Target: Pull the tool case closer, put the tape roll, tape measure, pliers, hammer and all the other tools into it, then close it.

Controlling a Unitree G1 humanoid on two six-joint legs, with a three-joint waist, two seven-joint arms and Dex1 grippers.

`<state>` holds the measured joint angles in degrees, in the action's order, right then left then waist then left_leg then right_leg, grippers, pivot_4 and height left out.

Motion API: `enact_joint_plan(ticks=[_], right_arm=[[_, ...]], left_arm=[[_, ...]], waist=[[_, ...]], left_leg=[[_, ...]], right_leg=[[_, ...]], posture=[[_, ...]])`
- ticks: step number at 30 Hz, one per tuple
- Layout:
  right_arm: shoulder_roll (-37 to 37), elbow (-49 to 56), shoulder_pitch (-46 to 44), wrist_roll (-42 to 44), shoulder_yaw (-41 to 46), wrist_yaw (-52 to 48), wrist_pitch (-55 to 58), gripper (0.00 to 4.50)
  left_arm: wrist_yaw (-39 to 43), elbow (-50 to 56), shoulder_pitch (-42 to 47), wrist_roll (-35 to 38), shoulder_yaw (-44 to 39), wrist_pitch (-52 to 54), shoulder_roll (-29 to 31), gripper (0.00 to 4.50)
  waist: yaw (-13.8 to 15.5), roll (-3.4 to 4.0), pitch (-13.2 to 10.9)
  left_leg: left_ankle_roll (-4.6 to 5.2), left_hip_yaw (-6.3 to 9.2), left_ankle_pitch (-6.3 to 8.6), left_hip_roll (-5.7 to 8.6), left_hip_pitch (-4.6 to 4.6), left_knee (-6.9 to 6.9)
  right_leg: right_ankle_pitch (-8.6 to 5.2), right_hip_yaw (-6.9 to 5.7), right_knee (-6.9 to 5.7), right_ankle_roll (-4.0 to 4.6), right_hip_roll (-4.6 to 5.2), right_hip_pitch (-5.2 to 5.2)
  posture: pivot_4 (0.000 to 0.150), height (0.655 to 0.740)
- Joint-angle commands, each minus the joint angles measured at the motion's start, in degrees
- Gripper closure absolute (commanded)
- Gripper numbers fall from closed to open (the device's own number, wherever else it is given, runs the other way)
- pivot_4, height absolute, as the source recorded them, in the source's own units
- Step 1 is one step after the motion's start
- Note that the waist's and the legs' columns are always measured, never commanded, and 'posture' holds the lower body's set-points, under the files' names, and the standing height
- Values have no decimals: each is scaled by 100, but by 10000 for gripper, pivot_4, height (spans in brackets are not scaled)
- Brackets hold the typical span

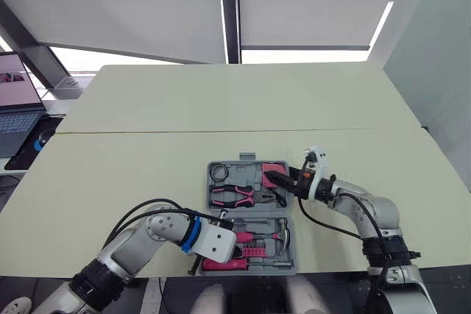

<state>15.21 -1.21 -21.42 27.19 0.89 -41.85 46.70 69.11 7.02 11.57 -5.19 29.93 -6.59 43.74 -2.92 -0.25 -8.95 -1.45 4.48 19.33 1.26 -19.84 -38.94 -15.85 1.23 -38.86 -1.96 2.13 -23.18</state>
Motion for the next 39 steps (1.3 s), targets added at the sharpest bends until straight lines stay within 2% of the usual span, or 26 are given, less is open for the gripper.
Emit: enact_joint_plan(ticks=[1,9,14,18,22,30,33,39], right_arm=[[259,561,-144,161,-279,-541,-186,171],[1461,1515,-70,155,-901,-1539,-276,171],[1759,2055,11,296,-902,-1688,-262,171],[2107,2593,61,503,-811,-1792,-103,171],[2715,3196,269,665,-703,-1992,-39,171],[4227,3970,1194,614,-179,-2501,-411,171],[4682,3909,1531,623,211,-2835,-712,171],[4970,3005,1552,307,708,-3521,-1923,171]], left_arm=[[89,-494,-231,-532,297,192,185,45000],[6,201,-593,40,-177,986,225,45000],[225,1480,-1254,1594,-1248,2627,689,45000],[504,2051,-1956,2631,-2319,3485,1433,45000],[373,1827,-2623,2832,-3165,3699,1765,45000],[-229,970,-3067,2636,-4073,3627,1625,45000],[-463,982,-3104,2682,-4220,3629,1434,45000],[-662,902,-2902,2742,-4730,3223,1172,45000]], waist=[[-1,-1,0],[-11,-3,-1],[-35,-15,-12],[18,-26,-40],[109,-25,-47],[161,-44,-62],[159,-48,-62],[151,-56,-66]], left_leg=[[0,-1,0,1,0,0],[0,3,0,-2,0,1],[0,13,1,-11,-5,5],[-2,16,1,-8,-14,7],[-3,16,1,-4,-18,6],[-3,16,1,-1,-24,6],[-3,13,1,0,-24,6],[-5,15,0,-6,-22,6]], right_leg=[[0,0,1,0,0,0],[-4,-4,2,1,0,0],[-15,-11,0,10,-3,-6],[-22,-18,3,9,6,-7],[-22,-18,19,10,15,-4],[-23,-27,31,9,17,1],[-22,-26,33,9,19,2],[-21,-24,31,10,19,3]], posture=[[1500,7400],[1500,7400],[1500,7400],[1500,7400],[1500,7400],[1500,7400],[1500,7400],[1500,7400]])
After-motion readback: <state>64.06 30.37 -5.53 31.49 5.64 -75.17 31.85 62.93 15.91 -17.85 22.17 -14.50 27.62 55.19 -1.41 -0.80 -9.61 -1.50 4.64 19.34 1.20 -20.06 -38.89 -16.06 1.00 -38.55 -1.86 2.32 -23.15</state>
